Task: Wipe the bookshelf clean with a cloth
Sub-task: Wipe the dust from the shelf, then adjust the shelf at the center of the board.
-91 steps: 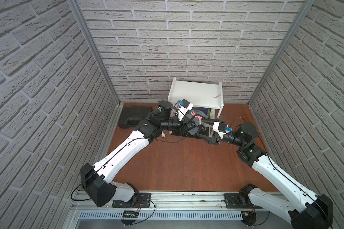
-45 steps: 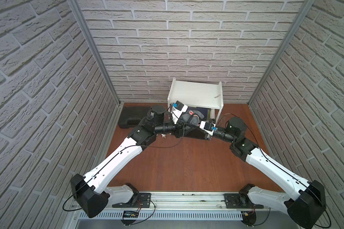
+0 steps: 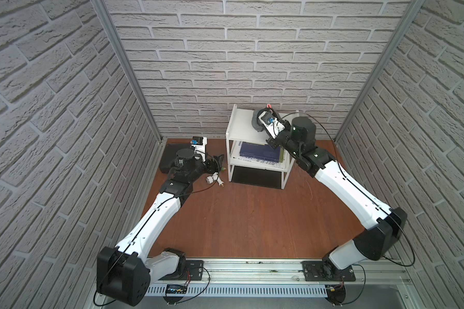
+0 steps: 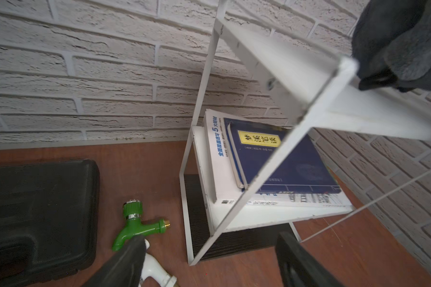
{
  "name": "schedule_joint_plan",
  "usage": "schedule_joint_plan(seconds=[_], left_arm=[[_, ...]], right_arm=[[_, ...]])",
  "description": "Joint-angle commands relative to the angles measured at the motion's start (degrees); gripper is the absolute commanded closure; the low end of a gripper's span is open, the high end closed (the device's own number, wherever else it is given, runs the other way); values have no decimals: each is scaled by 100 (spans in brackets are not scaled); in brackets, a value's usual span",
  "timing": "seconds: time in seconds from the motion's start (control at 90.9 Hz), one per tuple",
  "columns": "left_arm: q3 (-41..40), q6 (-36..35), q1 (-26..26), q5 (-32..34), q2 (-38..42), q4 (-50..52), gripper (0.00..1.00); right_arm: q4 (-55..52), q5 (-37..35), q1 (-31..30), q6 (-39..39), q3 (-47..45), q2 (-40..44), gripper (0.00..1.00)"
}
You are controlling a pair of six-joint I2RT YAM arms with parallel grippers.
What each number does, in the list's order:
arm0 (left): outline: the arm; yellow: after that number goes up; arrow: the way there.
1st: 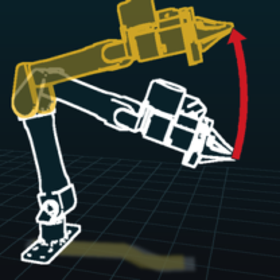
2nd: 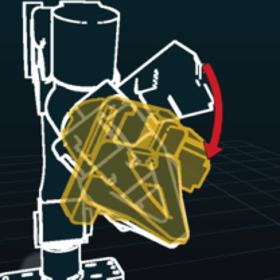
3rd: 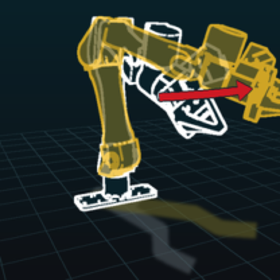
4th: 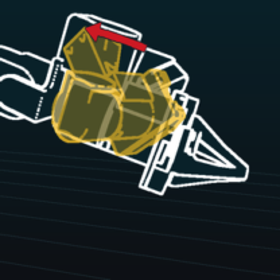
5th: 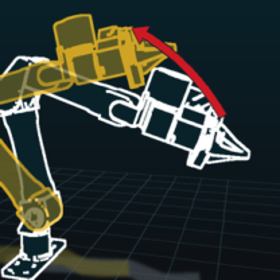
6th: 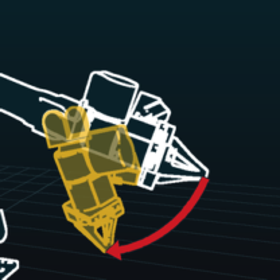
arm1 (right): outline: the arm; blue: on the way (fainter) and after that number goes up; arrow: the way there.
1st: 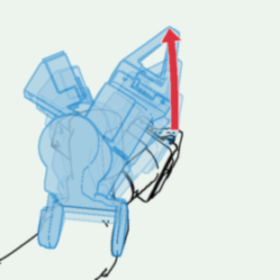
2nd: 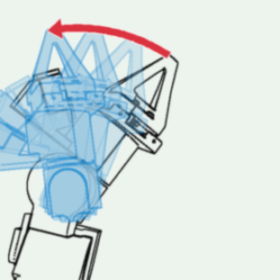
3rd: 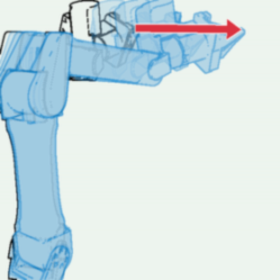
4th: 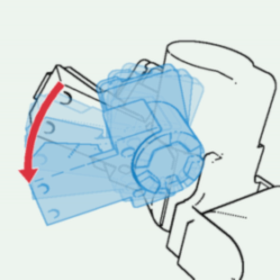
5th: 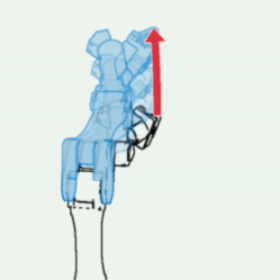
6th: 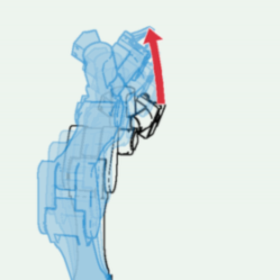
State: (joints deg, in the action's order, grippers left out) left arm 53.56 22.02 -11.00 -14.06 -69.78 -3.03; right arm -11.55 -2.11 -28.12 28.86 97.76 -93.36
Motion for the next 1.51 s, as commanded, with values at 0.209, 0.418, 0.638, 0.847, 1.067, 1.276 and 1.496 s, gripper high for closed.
schedule_joint_plan(seconds=[0.209, 0.418, 0.638, 0.847, 1.067, 1.276, 1.496], left_arm=[[949, -437, 72, -1965, -1313, -1579, 21], [1211, -787, 64, -1682, -1675, -1378, 43], [993, -981, -157, -1392, -1591, -1501, 76], [766, -1591, -742, 108, -1142, -954, 96], [694, -1429, -894, 1171, -949, -450, 100], [856, -1520, -830, 1258, -1081, -194, 98], [611, -1122, -798, 737, -817, -271, 82]], right_arm=[[-1585, -1028, -295, -54, 1574, -1104, 97], [-1251, -1651, 73, 136, 202, 21, 97], [-134, 1841, 366, -1039, -1514, 1937, 97], [1086, 1568, 658, -2339, -3029, 3241, 97], [1464, -505, 1752, -3588, -4713, 4736, 98], [1357, -1510, 2578, -3940, -5533, 4147, 97], [1473, -730, 2852, -3898, -5342, 2137, 97]])
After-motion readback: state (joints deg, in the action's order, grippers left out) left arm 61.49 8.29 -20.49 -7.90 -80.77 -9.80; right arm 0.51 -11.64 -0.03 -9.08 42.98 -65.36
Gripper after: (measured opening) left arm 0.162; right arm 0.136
